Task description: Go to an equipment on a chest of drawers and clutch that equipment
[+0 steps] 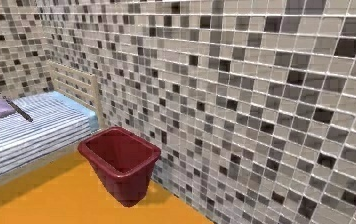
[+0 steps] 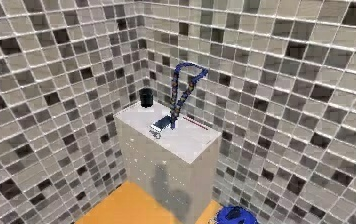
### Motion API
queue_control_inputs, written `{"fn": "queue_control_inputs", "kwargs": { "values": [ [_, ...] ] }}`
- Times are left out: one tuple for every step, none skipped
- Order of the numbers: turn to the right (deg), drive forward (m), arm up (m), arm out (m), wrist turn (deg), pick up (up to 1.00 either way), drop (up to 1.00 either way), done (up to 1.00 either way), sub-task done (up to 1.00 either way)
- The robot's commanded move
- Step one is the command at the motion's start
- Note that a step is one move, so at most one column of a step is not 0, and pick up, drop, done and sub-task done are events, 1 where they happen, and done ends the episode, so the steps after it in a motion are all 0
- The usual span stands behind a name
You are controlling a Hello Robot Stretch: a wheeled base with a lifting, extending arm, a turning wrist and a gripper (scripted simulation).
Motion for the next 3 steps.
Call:
{"fn": "queue_control_inputs", "kwargs": {
  "values": [
    [45.0,0.00,0.00,0.00,0.0,0.00,0.00,0.00,0.00],
    [45.0,0.00,0.00,0.00,0.0,0.00,0.00,0.00,0.00],
    [6.0,0.00,0.00,0.00,0.0,0.00,0.00,0.00,0.00]
  ]
}}
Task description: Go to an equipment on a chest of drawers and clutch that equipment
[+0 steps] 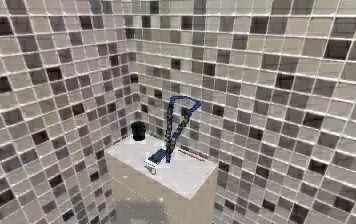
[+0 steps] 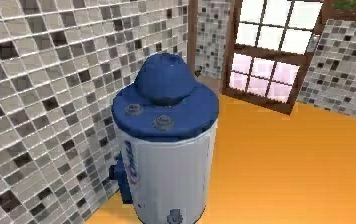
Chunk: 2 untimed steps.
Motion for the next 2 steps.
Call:
{"fn": "queue_control_inputs", "kwargs": {
  "values": [
    [0.0,0.35,0.00,0.00,0.0,0.00,0.00,0.00,0.00],
    [-45.0,0.00,0.00,0.00,0.0,0.00,0.00,0.00,0.00]
  ]
}}
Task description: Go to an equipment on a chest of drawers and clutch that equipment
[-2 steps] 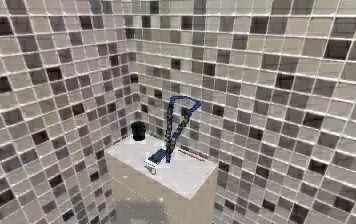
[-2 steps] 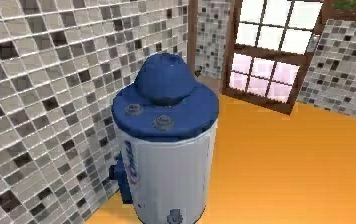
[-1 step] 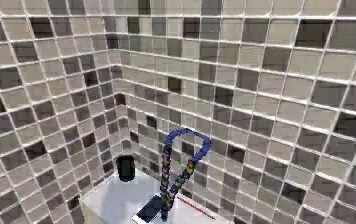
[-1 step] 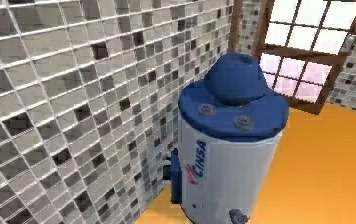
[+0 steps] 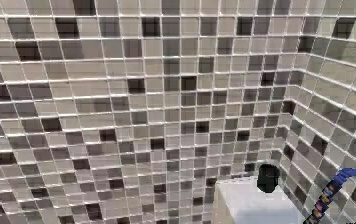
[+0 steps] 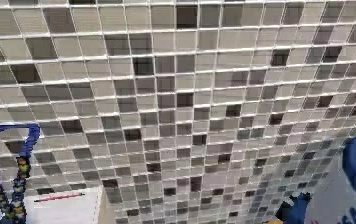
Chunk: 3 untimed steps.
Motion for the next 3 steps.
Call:
{"fn": "queue_control_inputs", "kwargs": {
  "values": [
    [-45.0,0.00,0.00,0.00,0.0,0.00,0.00,0.00,0.00],
    [-9.0,0.00,0.00,0.00,0.0,0.00,0.00,0.00,0.00],
    [0.0,0.00,0.50,0.00,0.0,0.00,0.00,0.00,0.00]
  ]
}}
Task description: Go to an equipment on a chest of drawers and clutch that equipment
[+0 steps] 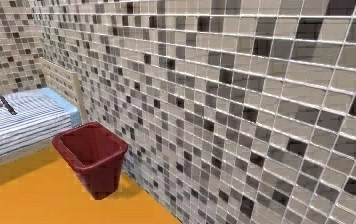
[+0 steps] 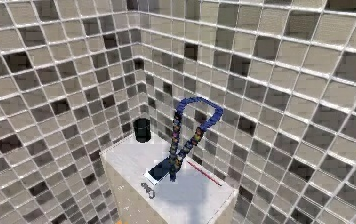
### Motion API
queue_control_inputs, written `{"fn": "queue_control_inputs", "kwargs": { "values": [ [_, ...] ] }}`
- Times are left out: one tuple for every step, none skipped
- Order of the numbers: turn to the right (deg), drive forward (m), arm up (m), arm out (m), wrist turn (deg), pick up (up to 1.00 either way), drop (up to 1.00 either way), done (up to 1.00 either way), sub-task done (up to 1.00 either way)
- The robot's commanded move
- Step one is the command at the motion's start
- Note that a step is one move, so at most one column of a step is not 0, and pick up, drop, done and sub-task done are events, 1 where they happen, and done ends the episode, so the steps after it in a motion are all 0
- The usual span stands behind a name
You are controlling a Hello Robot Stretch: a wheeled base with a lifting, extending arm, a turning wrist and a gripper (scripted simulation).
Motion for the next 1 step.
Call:
{"fn": "queue_control_inputs", "kwargs": {
  "values": [
    [0.0,0.00,0.28,0.00,0.0,0.00,0.00,0.00,0.00]
  ]
}}
